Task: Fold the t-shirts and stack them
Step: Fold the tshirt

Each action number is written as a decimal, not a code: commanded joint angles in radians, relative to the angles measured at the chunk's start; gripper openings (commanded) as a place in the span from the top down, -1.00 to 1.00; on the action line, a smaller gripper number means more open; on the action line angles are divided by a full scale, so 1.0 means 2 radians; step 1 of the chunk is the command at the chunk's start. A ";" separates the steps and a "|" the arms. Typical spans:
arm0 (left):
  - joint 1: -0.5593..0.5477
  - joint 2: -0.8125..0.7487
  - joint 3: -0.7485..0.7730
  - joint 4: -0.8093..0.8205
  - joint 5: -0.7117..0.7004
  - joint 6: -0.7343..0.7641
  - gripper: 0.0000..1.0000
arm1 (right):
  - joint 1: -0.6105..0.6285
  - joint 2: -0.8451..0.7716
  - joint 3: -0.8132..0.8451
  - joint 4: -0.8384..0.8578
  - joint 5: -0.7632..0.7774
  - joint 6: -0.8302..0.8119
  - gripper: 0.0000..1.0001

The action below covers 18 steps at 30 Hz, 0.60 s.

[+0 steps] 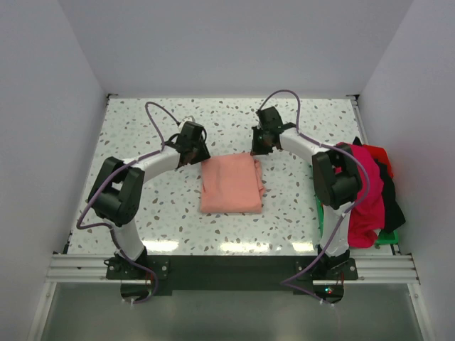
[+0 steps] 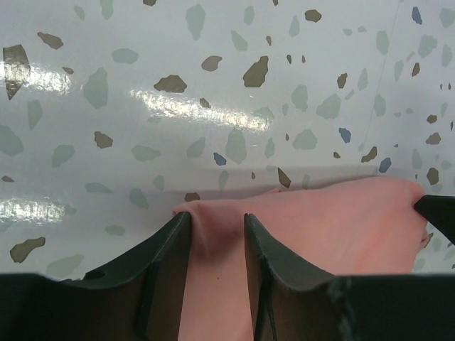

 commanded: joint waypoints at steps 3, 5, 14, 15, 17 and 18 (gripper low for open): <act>0.002 -0.004 0.021 0.003 0.006 0.003 0.40 | -0.001 -0.043 0.011 0.004 0.004 -0.005 1.00; 0.002 -0.010 0.018 0.004 0.006 0.005 0.56 | -0.001 -0.050 0.005 0.007 0.007 -0.002 1.00; 0.002 -0.031 0.027 0.004 0.006 0.018 1.00 | -0.003 -0.118 -0.041 0.024 0.034 0.008 1.00; 0.002 -0.033 0.027 0.004 0.006 0.019 1.00 | -0.004 -0.124 -0.047 0.029 0.045 0.008 1.00; 0.002 -0.035 0.035 0.002 0.003 0.022 1.00 | -0.012 -0.136 -0.065 0.034 0.053 0.014 1.00; 0.002 -0.033 0.039 -0.003 0.003 0.024 1.00 | -0.015 -0.136 -0.070 0.041 0.051 0.016 1.00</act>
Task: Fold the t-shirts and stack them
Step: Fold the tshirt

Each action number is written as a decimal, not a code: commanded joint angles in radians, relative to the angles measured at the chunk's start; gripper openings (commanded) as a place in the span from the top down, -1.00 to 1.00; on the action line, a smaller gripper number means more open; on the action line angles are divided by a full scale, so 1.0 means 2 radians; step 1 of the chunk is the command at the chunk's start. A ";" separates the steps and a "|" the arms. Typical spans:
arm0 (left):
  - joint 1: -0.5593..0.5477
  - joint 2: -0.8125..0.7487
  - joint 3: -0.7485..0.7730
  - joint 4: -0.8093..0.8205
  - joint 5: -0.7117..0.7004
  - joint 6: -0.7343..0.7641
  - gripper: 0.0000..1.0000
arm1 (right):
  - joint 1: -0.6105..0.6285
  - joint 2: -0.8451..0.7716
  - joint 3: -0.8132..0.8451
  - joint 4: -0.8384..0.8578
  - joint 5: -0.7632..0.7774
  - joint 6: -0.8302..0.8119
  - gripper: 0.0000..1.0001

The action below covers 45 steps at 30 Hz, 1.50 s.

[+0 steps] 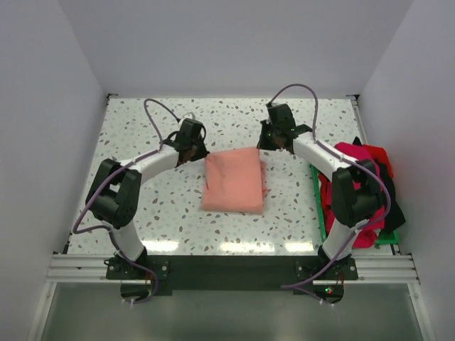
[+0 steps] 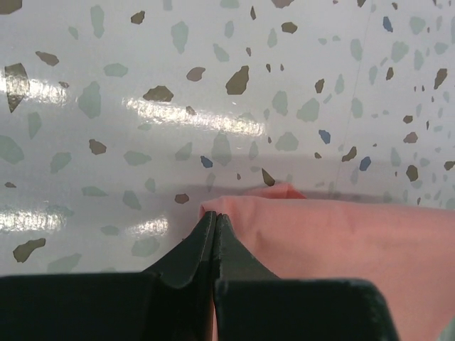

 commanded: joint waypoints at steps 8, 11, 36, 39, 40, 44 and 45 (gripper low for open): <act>0.006 0.023 0.093 0.013 0.037 0.048 1.00 | -0.031 0.003 -0.039 0.047 0.018 0.014 1.00; 0.006 0.059 0.133 0.004 0.057 0.063 1.00 | -0.031 0.015 -0.048 0.053 0.021 0.019 1.00; 0.031 -0.041 0.015 0.036 0.136 0.102 -0.56 | -0.010 -0.112 -0.155 0.026 0.041 0.048 -0.34; 0.031 -0.042 -0.005 0.046 0.150 0.098 -0.58 | 0.012 -0.109 -0.179 0.039 0.037 0.057 -0.42; 0.031 -0.041 -0.011 0.046 0.153 0.098 -0.59 | 0.018 -0.105 -0.183 0.041 0.037 0.058 -0.44; 0.030 -0.037 -0.029 0.049 0.159 0.096 -0.60 | 0.021 -0.094 -0.210 0.063 0.024 0.071 -0.41; 0.030 -0.036 -0.036 0.049 0.160 0.095 -0.60 | 0.021 -0.092 -0.213 0.068 0.022 0.073 -0.33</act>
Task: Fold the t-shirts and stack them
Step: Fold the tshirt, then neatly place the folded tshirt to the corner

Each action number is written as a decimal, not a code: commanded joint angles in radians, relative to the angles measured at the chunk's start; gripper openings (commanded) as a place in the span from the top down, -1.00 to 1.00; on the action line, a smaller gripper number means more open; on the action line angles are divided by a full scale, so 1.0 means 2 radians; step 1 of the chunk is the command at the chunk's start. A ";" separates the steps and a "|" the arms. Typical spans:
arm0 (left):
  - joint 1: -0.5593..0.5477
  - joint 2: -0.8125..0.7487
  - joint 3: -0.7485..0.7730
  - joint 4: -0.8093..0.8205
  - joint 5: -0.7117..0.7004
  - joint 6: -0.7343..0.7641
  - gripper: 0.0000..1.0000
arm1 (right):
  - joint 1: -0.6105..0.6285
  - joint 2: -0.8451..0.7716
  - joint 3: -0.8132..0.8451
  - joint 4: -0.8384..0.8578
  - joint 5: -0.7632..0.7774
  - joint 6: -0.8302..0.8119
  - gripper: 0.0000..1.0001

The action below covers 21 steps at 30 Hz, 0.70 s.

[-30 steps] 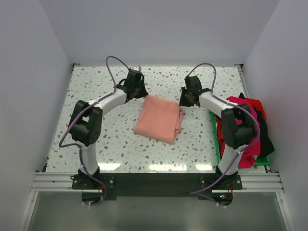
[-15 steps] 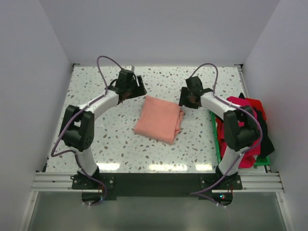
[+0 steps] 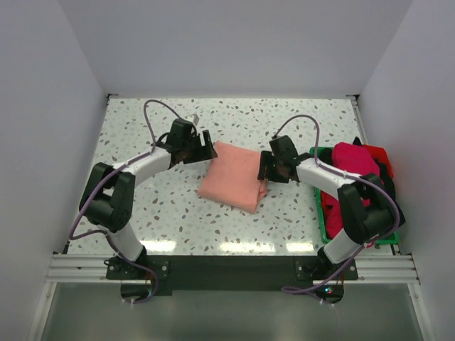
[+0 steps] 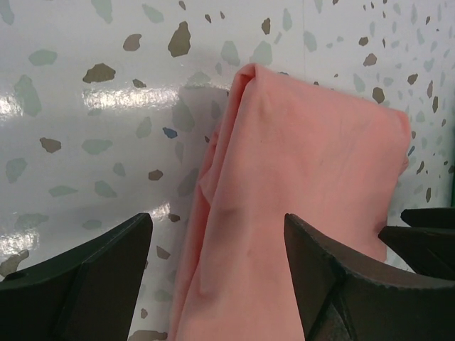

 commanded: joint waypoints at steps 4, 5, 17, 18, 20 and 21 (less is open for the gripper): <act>-0.001 -0.004 -0.027 0.034 0.020 0.007 -0.60 | -0.003 0.017 -0.023 0.052 -0.020 0.026 0.18; -0.001 -0.003 -0.029 0.034 0.020 0.007 -0.60 | -0.003 0.019 -0.026 0.053 -0.020 0.027 0.27; -0.001 0.027 -0.065 0.058 0.061 -0.004 -0.61 | -0.031 0.122 0.050 0.075 -0.075 0.016 1.00; -0.001 0.030 -0.067 0.059 0.063 -0.006 -0.61 | -0.032 0.134 0.056 0.077 -0.077 0.015 1.00; -0.001 0.043 -0.066 0.057 0.057 -0.010 -0.60 | -0.033 0.146 0.078 0.076 -0.088 0.009 1.00; -0.001 0.045 -0.066 0.056 0.056 -0.012 -0.59 | -0.035 0.156 0.085 0.076 -0.091 0.007 1.00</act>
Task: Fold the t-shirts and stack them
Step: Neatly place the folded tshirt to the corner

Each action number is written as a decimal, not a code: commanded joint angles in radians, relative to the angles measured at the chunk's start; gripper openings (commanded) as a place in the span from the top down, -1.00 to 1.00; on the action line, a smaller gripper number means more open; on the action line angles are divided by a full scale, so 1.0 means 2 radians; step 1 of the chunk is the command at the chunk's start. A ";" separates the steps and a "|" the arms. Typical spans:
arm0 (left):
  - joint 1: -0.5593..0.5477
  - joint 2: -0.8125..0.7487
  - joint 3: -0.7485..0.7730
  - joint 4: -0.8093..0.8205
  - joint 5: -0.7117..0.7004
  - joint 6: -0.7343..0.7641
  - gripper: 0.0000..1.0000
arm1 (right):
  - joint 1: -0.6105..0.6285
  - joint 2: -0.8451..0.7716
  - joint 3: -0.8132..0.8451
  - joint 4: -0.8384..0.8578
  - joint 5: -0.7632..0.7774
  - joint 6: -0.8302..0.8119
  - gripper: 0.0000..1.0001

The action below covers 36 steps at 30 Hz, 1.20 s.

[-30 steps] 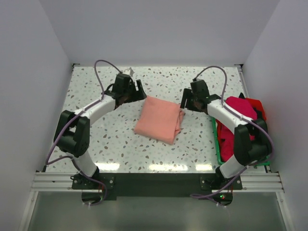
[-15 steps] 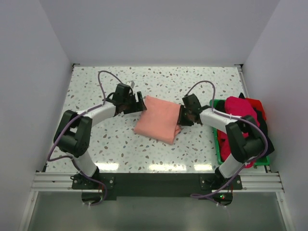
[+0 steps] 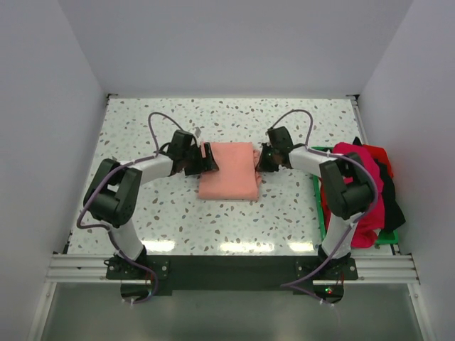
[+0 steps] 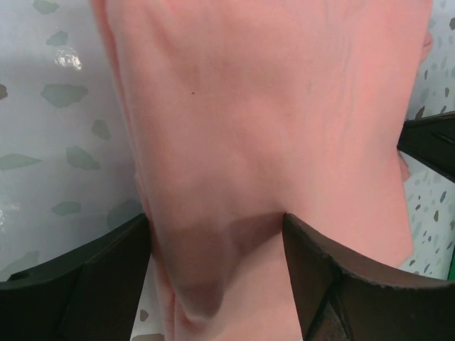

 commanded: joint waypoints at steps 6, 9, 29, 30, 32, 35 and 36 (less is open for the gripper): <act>-0.001 0.039 0.006 -0.001 -0.020 -0.031 -0.28 | -0.003 0.053 0.066 0.000 -0.033 -0.025 1.00; -0.001 0.048 0.018 -0.009 -0.034 -0.041 0.13 | -0.003 0.046 0.078 -0.009 -0.032 -0.030 0.88; 0.191 0.056 0.130 -0.036 -0.100 -0.123 1.00 | -0.003 -0.173 0.029 -0.078 0.019 -0.038 -0.64; 0.216 0.056 0.133 -0.031 -0.100 -0.128 1.00 | -0.003 -0.179 0.025 -0.076 0.017 -0.038 -0.64; 0.257 0.056 0.133 -0.024 -0.106 -0.148 1.00 | -0.003 -0.194 0.014 -0.069 0.003 -0.036 -0.64; 0.297 0.040 0.094 0.014 -0.113 -0.199 1.00 | 0.004 -0.208 0.003 -0.066 -0.003 -0.039 -0.64; 0.303 0.036 0.082 0.045 -0.116 -0.223 1.00 | 0.004 -0.210 0.001 -0.066 -0.003 -0.041 -0.64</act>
